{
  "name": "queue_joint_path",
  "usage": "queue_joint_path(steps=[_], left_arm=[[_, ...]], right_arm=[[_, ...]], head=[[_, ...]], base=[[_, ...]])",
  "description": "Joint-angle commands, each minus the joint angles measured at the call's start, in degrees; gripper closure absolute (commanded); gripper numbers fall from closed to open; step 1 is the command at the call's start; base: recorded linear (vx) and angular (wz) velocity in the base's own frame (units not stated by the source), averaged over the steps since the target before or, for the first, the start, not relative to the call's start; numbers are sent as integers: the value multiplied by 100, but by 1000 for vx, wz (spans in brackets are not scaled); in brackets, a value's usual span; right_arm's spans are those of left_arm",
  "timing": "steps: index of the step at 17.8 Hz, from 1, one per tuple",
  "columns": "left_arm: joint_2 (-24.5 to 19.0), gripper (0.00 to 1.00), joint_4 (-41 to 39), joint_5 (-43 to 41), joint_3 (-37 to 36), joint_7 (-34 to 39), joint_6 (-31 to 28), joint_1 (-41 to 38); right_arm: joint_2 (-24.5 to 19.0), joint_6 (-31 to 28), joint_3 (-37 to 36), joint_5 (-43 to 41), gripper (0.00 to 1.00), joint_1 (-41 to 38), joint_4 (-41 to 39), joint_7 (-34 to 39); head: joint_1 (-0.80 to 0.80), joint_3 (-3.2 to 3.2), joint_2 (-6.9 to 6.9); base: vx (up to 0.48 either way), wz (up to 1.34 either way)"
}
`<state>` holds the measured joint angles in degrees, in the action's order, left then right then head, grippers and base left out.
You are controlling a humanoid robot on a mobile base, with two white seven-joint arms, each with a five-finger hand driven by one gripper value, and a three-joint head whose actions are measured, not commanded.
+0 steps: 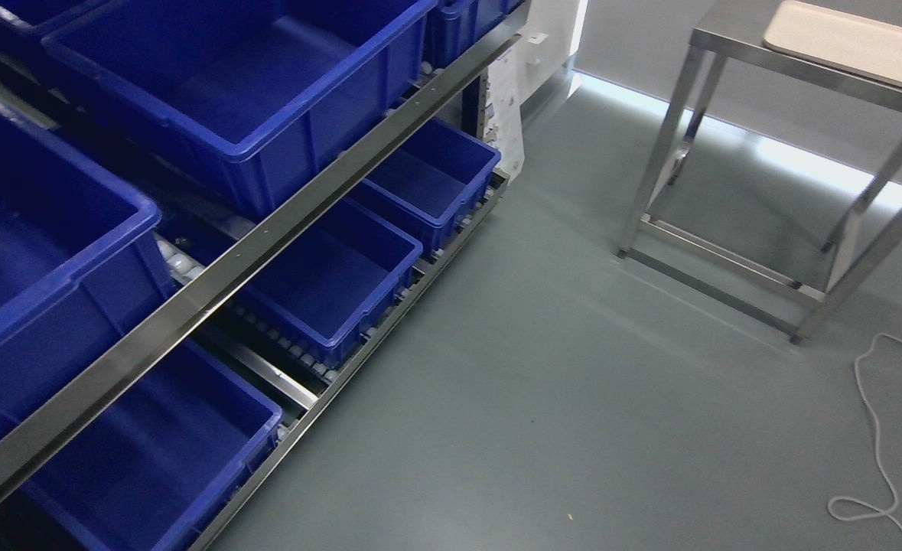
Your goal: Stack pink IKEA bowls on left shelf middle
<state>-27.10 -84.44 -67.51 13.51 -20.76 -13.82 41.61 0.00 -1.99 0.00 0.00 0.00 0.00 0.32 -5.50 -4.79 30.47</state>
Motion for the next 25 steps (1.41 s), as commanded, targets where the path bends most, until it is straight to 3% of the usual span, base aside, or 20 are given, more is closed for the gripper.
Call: queue_joint_path(steps=[1,4,6,9,14,17,23,24,25], left_arm=[[-787,33,-37,36,91,-252,-112,-48],[-788,23,-37,54,-112,-420,-112,-48],[-762,11,-29,141,-304,-438,-42,-5],[-762,10,-29,510,-621,-447,502,214],[-727,10,-29,546,-947,-447,547,364],[-183,10,-46,546,-991,-201,547,356],[292,11,-64,546,-1132,-104,732,356],[493,11,-72,572,-1088,44,706,408],[1087,10,-73,720,-853,141,705,470]], right_arm=[[100,-3,-62,0,0,-9,-193,4],[100,-3,-62,0,0,-9,-193,4],[100,-3,-62,0,0,-9,-193,4],[100,-3,-62,0,0,-9,-193,4],[100,-3,-62,0,0,-9,-193,4],[100,-3,-62,0,0,-9,-193,4],[100,-3,-62,0,0,-9,-193,4],[100,-3,-62,0,0,-9,-193,4],[100,-3,-62,0,0,-9,-193,4]], head=[[0,0,0],[0,0,0],[0,0,0],[0,0,0],[0,0,0],[0,0,0],[0,0,0],[0,0,0],[0,0,0]], base=[[-2,424],[21,502],[30,489],[27,414],[18,213],[10,102],[10,136],[12,114],[4,70]])
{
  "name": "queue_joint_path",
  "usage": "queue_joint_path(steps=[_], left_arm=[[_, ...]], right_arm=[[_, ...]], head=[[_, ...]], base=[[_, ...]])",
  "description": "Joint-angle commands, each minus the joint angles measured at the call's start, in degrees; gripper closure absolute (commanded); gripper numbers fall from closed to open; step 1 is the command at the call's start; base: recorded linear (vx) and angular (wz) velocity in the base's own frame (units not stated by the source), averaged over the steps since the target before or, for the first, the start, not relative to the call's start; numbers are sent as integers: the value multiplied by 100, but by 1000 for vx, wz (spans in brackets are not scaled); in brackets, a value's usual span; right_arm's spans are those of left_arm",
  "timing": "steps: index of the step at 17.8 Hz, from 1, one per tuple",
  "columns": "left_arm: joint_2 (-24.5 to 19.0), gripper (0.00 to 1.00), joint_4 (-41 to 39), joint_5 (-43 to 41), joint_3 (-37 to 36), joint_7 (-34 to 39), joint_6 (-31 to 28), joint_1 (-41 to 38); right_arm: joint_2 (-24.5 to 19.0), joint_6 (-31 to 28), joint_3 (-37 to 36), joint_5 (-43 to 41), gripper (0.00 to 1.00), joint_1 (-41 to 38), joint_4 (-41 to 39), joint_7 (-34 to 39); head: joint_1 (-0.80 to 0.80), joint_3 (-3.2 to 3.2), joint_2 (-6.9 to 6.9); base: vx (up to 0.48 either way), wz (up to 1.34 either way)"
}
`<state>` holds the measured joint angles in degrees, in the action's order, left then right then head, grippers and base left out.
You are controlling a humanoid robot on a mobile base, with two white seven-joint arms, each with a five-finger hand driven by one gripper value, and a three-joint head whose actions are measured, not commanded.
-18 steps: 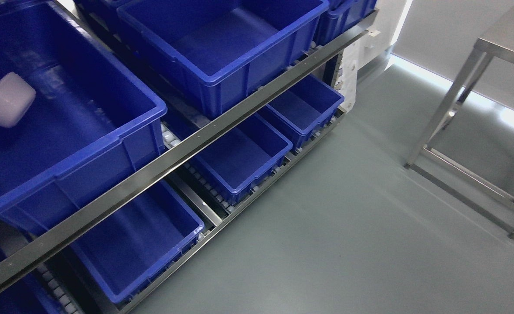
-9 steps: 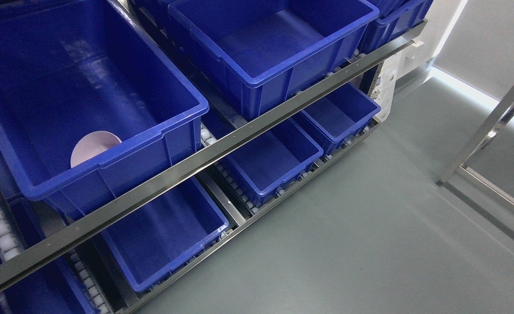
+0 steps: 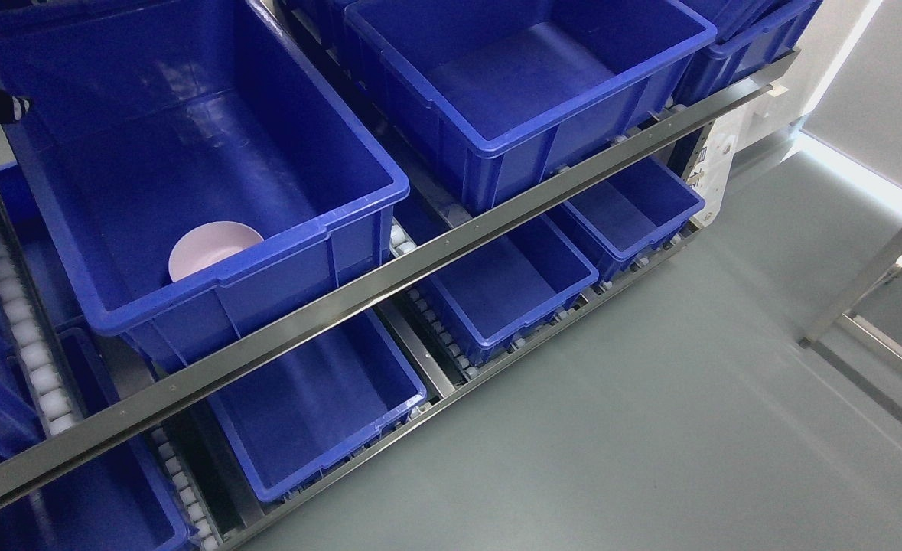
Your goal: Stack pink IKEA bowls on left shelf middle
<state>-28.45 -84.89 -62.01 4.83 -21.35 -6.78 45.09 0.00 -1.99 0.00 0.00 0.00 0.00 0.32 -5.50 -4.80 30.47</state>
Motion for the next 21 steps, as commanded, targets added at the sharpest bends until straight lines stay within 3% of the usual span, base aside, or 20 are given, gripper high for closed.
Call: queue_joint_path(steps=[1,2,4,14,21], left_arm=[[1811,9,-45,294,427,227,1,158],[2382,8,-62,304,701,227,10,219],[2745,5,-62,321,879,254,10,228],[2745,3,-54,3482,1442,561,-465,272],[2745,3,-10,3679,923,790,-447,35]], right_arm=[[100,-3,-62,0,0,-9,-193,4],[100,-3,-62,0,0,-9,-193,4],[100,-3,-62,0,0,-9,-193,4],[100,-3,-62,0,0,-9,-193,4],[100,-3,-62,0,0,-9,-193,4]], head=[[0,0,0],[0,0,-1],[0,0,-1],[0,0,-1],[0,0,-1]], base=[[4,70],[5,50],[9,98],[11,142],[18,241]])
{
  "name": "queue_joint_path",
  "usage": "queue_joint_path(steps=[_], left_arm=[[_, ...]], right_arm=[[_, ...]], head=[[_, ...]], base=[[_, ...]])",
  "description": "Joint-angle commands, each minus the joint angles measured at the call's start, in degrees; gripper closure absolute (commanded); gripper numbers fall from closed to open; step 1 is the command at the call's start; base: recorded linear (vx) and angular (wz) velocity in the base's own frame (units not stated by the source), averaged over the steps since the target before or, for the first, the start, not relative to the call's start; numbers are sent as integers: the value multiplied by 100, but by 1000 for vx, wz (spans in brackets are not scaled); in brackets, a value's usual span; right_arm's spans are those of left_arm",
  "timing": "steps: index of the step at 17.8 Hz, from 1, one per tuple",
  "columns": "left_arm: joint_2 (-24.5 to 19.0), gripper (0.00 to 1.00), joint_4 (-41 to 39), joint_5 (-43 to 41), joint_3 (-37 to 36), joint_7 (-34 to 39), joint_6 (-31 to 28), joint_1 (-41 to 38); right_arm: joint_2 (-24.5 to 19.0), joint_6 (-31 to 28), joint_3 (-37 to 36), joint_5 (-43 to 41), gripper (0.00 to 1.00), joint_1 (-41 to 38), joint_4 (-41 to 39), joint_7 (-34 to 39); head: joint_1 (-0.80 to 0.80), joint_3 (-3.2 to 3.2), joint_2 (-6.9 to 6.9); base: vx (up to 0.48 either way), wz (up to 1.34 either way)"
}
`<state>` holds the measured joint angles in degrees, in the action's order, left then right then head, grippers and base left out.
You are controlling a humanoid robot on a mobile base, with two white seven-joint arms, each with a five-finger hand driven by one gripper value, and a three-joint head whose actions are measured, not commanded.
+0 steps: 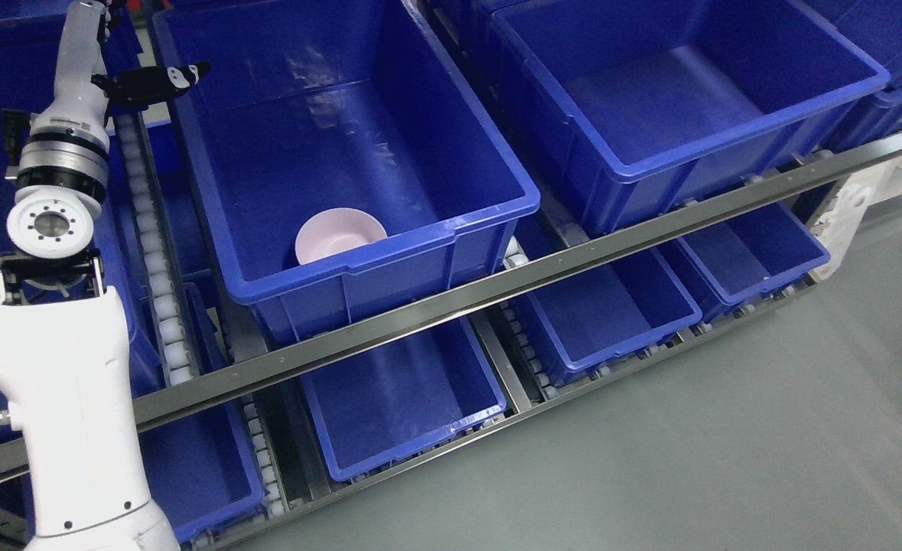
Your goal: Stack pink IKEA bowls on left shelf middle
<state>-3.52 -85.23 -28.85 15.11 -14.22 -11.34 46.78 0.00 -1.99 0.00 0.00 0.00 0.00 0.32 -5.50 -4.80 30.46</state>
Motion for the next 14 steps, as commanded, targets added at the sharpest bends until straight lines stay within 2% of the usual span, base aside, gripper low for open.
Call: queue_joint_path(steps=[1,8,12,14], left_arm=[[252,3,67,362,-122,77,17,-134],[252,2,391,318,-447,95,26,-100],[-306,2,1314,362,-474,279,35,129],[-500,2,1456,598,-482,279,105,86]], right_arm=[[100,-3,-62,0,0,-9,-193,4],[100,-3,-62,0,0,-9,-193,4],[100,-3,-62,0,0,-9,-193,4],[100,-3,-62,0,0,-9,-193,4]], head=[[0,0,0],[0,0,0],[0,0,-1],[0,0,-1]], base=[[22,297],[16,166],[-3,-24],[-2,-18]])
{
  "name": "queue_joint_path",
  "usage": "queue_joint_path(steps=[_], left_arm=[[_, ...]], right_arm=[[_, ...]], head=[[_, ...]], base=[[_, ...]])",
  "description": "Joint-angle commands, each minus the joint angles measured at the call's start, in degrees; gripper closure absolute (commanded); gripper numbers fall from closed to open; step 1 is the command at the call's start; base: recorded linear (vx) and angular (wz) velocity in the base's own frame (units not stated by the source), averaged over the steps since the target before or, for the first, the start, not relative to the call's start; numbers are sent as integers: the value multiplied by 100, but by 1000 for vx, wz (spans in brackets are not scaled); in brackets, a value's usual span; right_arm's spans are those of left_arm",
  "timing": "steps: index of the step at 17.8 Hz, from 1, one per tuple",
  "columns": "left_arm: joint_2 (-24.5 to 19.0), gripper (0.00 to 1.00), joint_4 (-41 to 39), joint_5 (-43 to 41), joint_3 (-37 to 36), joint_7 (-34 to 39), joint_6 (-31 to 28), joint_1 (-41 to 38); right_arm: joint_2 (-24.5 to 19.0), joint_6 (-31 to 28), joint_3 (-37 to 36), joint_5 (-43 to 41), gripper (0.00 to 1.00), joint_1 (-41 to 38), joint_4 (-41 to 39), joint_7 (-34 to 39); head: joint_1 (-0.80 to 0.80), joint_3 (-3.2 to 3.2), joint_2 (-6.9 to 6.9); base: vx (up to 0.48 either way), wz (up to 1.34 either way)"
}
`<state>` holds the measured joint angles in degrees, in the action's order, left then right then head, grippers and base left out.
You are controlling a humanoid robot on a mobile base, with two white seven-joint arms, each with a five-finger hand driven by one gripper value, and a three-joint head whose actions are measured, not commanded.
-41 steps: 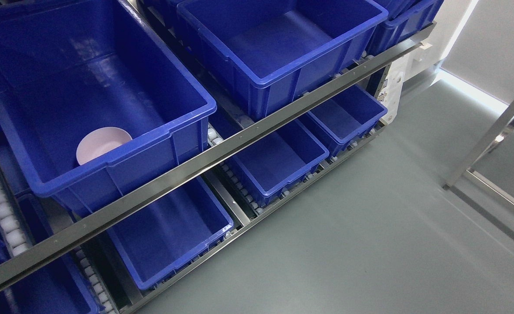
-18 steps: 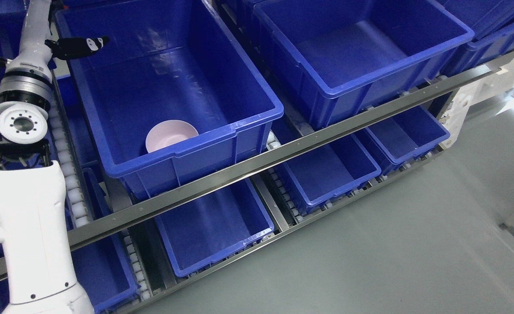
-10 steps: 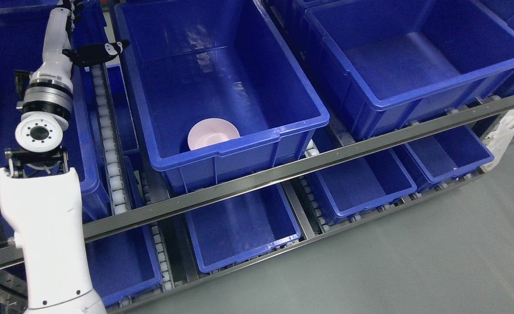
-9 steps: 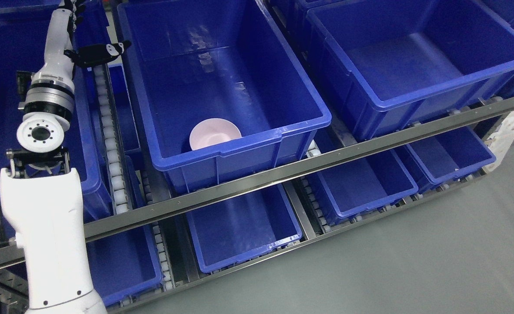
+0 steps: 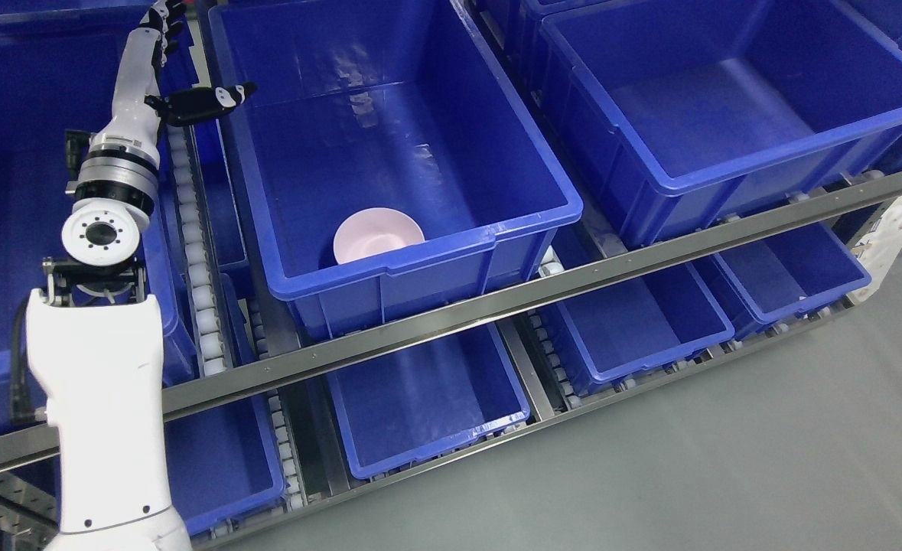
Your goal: Stack pink IKEA bowls on left shelf middle
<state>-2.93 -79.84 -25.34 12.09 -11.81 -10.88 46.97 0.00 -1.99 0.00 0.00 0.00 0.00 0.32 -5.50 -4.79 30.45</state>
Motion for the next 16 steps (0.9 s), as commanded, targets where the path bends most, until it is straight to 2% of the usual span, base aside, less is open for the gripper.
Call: queue_joint_path(steps=[1,3,6,9,12,16], left_arm=[[-603,2,935,458,-190,39,120,23],[-603,2,1153,592,-181,126,453,-21],[-603,2,1829,601,-173,609,1532,-74],[-524,2,1990,932,82,471,2386,-205],[-323,2,1928,1444,187,188,2730,-364],[-111,2,1911,1760,171,267,2723,-514]], right_arm=[[100,-3,-62,0,0,-9,-193,3],[100,-3,-62,0,0,-9,-193,3],[100,-3,-62,0,0,-9,-193,3],[100,-3,-62,0,0,-9,-193,3],[100,-3,-62,0,0,-9,-193,3],[100,-3,-62,0,0,-9,-193,3]], head=[[0,0,0],[0,0,0],[0,0,0],[0,0,0],[0,0,0],[0,0,0]], base=[[0,0],[0,0],[0,0],[0,0],[0,0],[-6,-24]])
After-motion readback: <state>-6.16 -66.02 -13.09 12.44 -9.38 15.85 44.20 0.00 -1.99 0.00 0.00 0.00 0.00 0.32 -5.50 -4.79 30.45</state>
